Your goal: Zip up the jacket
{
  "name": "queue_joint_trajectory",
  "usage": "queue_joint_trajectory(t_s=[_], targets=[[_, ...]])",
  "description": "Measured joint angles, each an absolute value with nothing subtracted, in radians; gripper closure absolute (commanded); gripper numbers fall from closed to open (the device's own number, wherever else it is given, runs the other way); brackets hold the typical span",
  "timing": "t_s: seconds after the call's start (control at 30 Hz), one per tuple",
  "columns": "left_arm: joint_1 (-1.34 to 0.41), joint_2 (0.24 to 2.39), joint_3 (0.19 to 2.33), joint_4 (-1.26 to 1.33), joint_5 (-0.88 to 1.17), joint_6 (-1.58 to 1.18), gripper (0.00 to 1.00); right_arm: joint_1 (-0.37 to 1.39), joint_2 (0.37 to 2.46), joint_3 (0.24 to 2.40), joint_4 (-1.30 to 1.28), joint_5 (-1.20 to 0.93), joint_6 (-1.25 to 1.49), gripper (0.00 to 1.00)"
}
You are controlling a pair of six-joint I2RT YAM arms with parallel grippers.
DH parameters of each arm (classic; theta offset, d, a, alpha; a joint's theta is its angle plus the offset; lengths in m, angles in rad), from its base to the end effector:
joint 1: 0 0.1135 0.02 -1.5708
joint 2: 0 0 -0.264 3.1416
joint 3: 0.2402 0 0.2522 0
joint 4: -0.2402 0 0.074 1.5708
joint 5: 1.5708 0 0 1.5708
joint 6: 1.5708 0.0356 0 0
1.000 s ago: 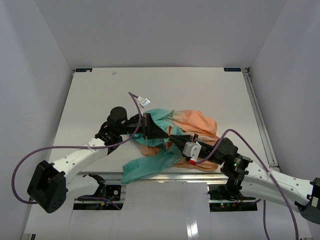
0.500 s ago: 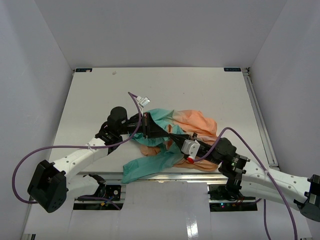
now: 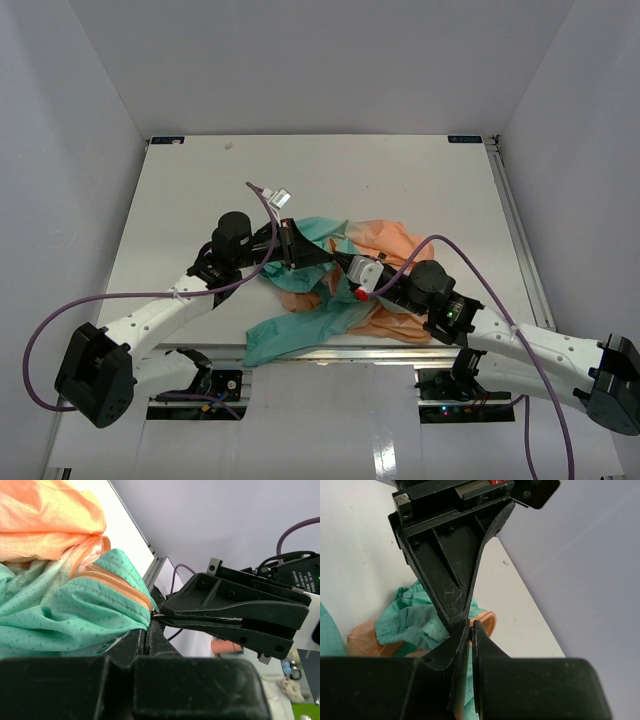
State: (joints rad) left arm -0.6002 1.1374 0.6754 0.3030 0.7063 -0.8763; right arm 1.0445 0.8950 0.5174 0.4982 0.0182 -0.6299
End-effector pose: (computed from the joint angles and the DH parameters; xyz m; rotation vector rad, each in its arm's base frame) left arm 0.1973 -0.1631 0.2816 0.3336 1.9861 -1.6260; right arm 0.1078 0.1843 0.2981 -1.0732 0.9875 0.3257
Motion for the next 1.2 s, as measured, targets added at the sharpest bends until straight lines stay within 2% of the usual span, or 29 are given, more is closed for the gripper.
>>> queue_joint_trajectory(t_s=[0.33, 0.63, 0.87, 1.2], targets=[[-0.598, 1.099, 0.663, 0.281, 0.674, -0.849, 1.0, 0.915, 0.932, 0.55, 0.497, -0.184, -0.504, 0.92], [-0.604, 1.088, 0.662, 0.269, 0.751, -0.839, 1.0, 0.804, 0.928, 0.559, 0.497, -0.438, -0.488, 0.92], [-0.617, 1.09, 0.663, 0.202, 0.863, -0.827, 1.0, 0.693, 0.979, 0.615, 0.497, -0.469, -0.521, 0.92], [-0.618, 1.082, 0.67, 0.12, 0.881, -0.793, 1.0, 0.576, 1.135, 0.723, 0.502, -0.471, -0.496, 0.92]])
